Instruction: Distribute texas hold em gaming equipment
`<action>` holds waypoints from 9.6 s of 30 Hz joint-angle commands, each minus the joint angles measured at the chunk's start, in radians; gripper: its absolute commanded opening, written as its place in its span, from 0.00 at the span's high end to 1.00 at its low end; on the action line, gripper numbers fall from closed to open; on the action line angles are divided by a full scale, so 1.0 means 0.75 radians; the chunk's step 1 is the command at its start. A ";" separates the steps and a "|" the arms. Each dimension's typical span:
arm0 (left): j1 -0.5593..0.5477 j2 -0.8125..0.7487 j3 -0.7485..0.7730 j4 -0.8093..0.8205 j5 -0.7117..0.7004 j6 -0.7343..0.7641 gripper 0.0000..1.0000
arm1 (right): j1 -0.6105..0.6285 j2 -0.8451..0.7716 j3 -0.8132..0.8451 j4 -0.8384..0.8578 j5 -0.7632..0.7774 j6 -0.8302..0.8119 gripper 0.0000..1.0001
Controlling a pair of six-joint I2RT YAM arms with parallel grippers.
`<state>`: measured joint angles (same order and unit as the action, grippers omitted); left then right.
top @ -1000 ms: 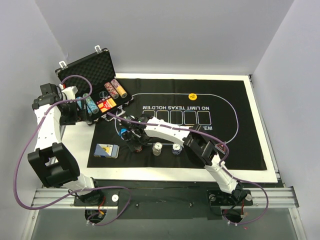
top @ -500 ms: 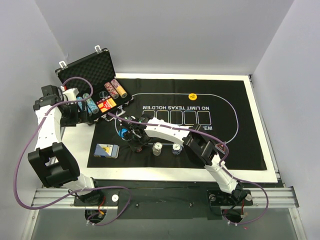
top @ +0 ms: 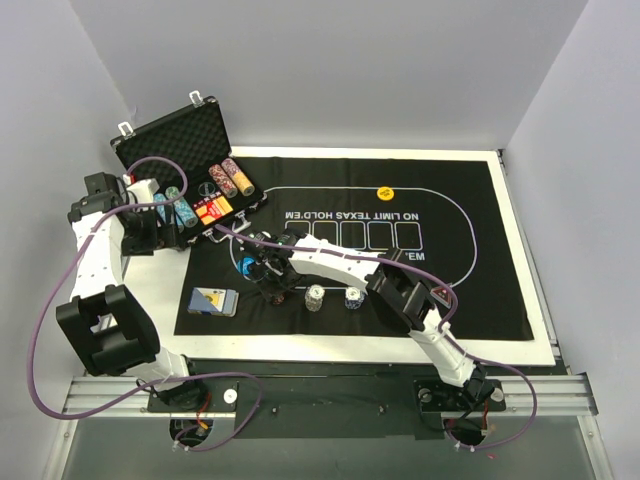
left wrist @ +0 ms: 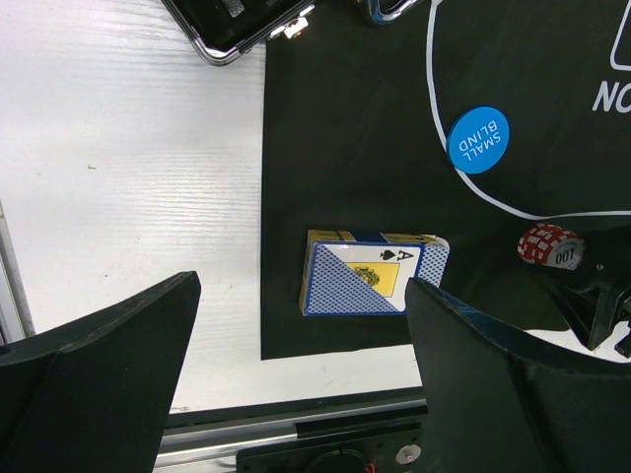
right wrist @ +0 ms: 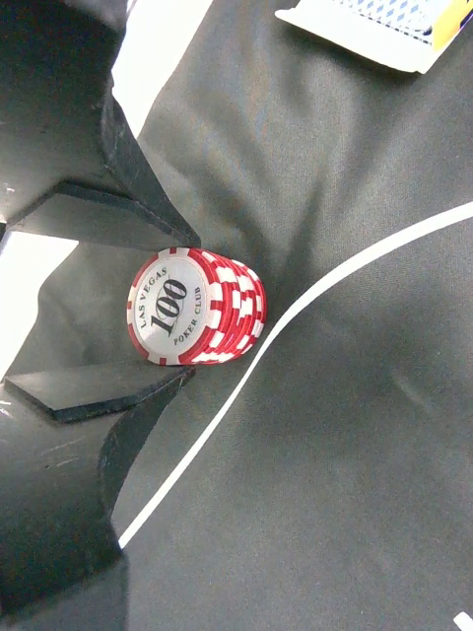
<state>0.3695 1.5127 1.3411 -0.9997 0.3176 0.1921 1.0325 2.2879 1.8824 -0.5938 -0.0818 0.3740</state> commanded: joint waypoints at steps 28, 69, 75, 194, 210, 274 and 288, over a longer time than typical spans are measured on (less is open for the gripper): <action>0.013 -0.041 0.014 0.026 0.027 0.030 0.03 | -0.008 -0.085 0.012 -0.073 -0.007 -0.016 0.56; 0.011 -0.074 -0.019 0.042 -0.002 0.051 0.03 | -0.006 -0.007 0.069 -0.061 -0.040 -0.002 0.51; 0.011 -0.076 -0.029 0.050 -0.008 0.053 0.03 | -0.004 -0.011 0.071 -0.061 -0.026 -0.002 0.64; 0.013 -0.103 -0.072 0.059 0.002 0.069 0.03 | -0.055 -0.144 -0.010 -0.082 0.007 -0.088 0.25; 0.011 -0.111 -0.076 0.061 -0.010 0.069 0.03 | 0.008 -0.013 0.065 -0.080 0.027 -0.083 0.29; 0.011 -0.096 -0.054 0.053 0.027 0.061 0.03 | -0.014 -0.050 0.034 -0.022 -0.030 -0.051 0.65; 0.011 -0.090 -0.052 0.055 0.029 0.059 0.03 | -0.014 0.013 0.069 -0.024 -0.063 -0.045 0.64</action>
<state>0.3695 1.4513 1.2861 -0.9829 0.3153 0.2249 1.0271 2.2967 1.9026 -0.5831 -0.1211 0.3359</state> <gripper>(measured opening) 0.972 0.394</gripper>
